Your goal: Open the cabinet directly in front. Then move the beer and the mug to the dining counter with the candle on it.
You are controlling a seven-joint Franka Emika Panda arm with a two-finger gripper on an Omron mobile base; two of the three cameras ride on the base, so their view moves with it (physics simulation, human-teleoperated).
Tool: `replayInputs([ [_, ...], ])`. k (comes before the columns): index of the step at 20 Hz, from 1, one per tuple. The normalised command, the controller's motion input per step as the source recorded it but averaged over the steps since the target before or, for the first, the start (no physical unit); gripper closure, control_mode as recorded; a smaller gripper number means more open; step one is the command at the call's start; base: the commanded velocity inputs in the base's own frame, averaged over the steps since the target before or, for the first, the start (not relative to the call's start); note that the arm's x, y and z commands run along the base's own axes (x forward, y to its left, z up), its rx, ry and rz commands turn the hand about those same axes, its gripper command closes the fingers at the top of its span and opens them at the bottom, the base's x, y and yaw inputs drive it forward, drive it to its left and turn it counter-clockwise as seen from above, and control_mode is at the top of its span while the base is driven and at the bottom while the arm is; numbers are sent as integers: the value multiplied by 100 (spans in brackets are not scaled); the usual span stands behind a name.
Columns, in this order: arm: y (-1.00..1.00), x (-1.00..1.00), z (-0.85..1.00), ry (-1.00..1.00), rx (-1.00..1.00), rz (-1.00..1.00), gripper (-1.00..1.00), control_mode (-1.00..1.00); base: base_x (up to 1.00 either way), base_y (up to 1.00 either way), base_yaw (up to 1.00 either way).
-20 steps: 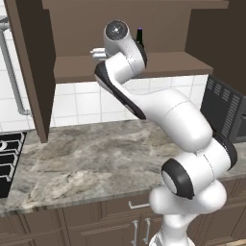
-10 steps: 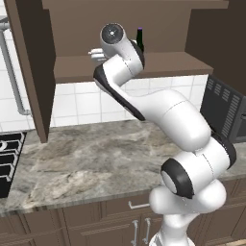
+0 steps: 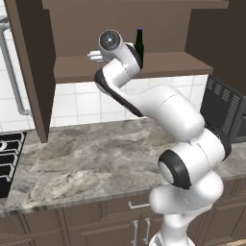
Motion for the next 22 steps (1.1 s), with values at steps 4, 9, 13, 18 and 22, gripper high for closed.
replayInputs([
  [4, 4, 35, 0, 0, 0, 0, -100, -100, 0, 0, 0],
  [9, 10, 25, 0, 0, 0, -2, -100, -100, 0, 0, 0],
  [13, 8, 28, 0, 0, 0, -3, -100, -100, 0, 0, 0],
  [18, 6, 30, 0, 0, 0, -4, -100, -100, 0, 0, 0],
  [22, 7, 26, 0, 0, 0, -4, -100, -100, 0, 0, 0],
])
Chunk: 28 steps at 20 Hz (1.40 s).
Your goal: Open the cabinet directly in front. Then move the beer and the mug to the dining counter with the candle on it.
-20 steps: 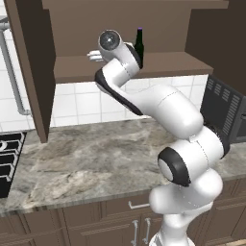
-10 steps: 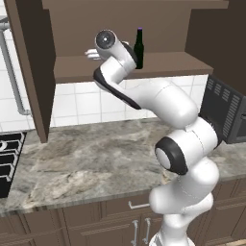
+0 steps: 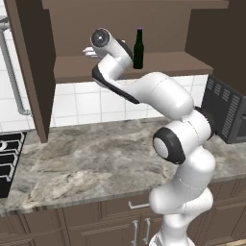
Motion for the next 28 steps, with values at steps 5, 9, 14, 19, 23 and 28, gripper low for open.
replayInputs([
  [5, 5, 19, 0, 0, 0, -3, 100, -100, 0, 0, 0],
  [9, 0, 0, 0, 0, 0, 0, 100, -100, 0, 0, 0],
  [14, 0, 0, 0, 0, 0, 0, 100, -100, 0, 0, 0],
  [19, 0, -5, 0, 0, 0, 0, 100, -100, 0, 0, 0],
  [23, 0, -71, -4, -1, 0, 0, 100, -100, 0, 0, 0],
  [28, 0, -100, -6, -6, 0, 0, 100, -100, 0, 0, 0],
])
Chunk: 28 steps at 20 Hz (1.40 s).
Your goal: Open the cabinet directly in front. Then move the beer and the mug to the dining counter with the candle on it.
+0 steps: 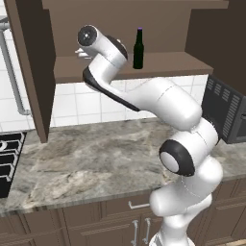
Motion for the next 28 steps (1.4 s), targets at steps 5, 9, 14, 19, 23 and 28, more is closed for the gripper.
replayInputs([
  [5, 0, -100, -7, -5, 0, -1, 100, -100, 0, 0, 0],
  [9, 0, -100, -4, -8, 1, -5, 100, -100, 0, 0, 0],
  [14, -12, -100, -3, -7, 8, -7, 100, -100, 0, 0, 0],
  [19, -32, -100, -43, 0, 8, -6, 100, -100, 0, 0, 0],
  [23, -62, -100, -23, -23, 11, -6, 100, -100, 0, 0, 0],
  [28, -44, -87, -1, -50, 1, 0, 100, -100, 0, 0, 0],
])
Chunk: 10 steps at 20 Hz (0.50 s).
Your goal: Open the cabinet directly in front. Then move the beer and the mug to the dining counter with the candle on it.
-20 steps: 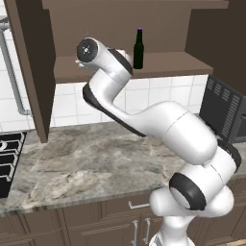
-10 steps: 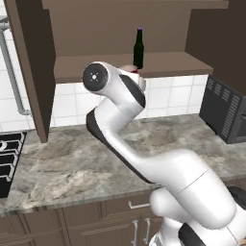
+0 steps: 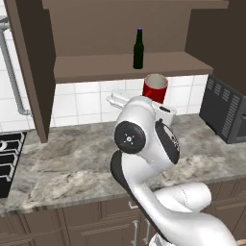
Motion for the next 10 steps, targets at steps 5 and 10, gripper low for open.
replayInputs([
  [5, -3, -7, 0, -8, 0, 0, 100, -100, 0, 0, 0],
  [10, 0, 0, 0, 0, 0, 0, 100, -100, 0, 0, 0],
])
